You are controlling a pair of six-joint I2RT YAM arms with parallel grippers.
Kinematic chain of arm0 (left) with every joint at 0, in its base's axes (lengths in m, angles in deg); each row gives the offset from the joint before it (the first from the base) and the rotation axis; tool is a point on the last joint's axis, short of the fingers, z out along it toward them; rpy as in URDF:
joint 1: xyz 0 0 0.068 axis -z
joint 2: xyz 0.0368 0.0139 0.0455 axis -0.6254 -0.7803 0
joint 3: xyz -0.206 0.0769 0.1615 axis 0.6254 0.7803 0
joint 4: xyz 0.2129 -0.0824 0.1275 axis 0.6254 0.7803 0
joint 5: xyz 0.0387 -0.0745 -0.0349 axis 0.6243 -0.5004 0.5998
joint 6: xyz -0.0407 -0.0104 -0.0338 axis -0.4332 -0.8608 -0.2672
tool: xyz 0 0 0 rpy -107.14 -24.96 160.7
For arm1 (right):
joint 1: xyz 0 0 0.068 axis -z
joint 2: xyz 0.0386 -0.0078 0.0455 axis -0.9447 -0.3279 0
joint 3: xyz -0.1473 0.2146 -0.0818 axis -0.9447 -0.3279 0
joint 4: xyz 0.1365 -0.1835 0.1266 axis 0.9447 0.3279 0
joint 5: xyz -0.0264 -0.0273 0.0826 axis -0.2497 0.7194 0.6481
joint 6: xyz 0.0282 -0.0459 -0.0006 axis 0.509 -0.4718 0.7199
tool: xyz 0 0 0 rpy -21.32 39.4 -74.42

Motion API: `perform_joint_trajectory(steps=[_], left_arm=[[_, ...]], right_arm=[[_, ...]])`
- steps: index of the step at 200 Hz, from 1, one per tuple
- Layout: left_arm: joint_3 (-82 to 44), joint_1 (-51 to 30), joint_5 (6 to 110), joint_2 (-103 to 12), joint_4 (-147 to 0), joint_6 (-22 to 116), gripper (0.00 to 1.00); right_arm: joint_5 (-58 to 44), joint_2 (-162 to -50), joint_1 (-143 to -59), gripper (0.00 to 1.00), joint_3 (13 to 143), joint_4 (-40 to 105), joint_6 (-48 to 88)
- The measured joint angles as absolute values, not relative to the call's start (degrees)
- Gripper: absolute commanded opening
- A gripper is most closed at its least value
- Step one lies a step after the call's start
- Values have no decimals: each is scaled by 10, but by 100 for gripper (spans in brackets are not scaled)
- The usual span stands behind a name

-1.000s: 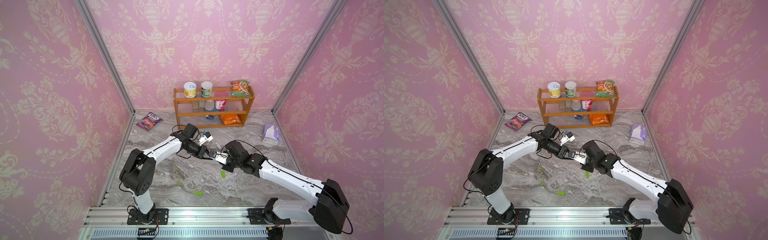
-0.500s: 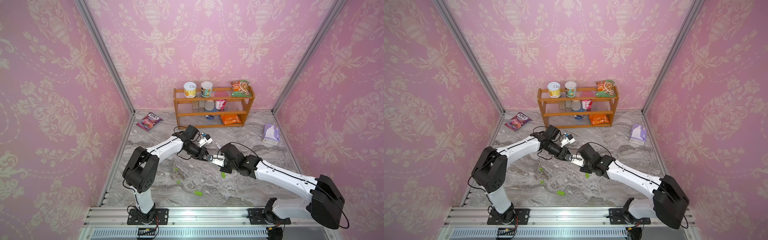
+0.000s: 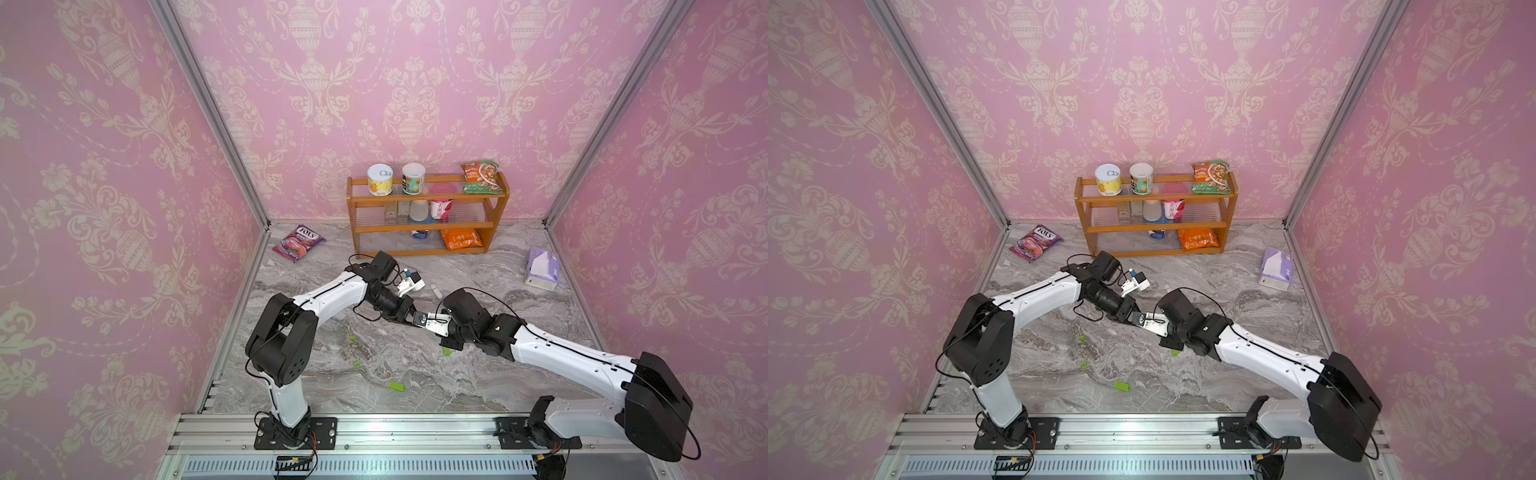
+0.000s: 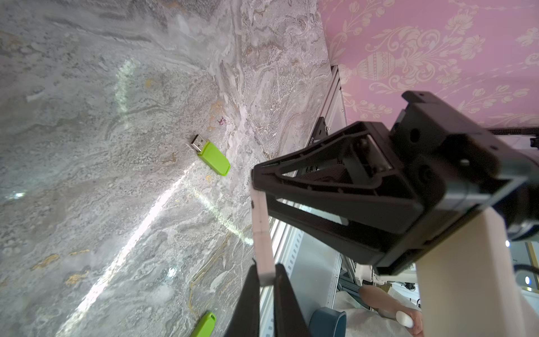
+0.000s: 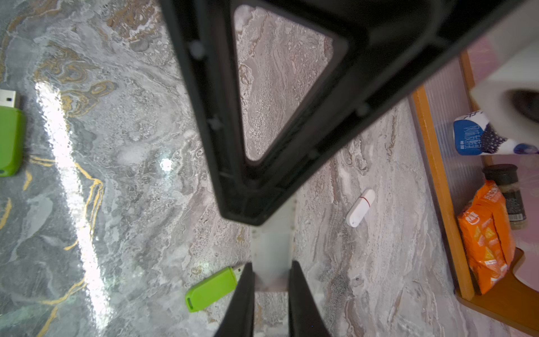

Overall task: Close the usb drive cover
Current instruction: Close the cover of the USB drive.

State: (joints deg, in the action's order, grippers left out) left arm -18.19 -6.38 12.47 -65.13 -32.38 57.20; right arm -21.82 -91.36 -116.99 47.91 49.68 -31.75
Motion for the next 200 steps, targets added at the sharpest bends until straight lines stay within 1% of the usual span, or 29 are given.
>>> perform_joint_trajectory(steps=[42, 86, 137, 200], left_arm=[[-185, -43, 127, -651, -294, 596, 0], [-199, -36, 139, -651, -275, 613, 0], [-213, -36, 139, -663, -261, 616, 0], [-221, -36, 132, -693, -252, 609, 0]], right_arm=[[-171, -893, -1164, 0, 479, 551, -292], [-124, -887, -1144, 0, 480, 559, -265], [-129, -901, -1144, 0, 506, 595, -271], [-150, -925, -1153, 0, 511, 603, -286]])
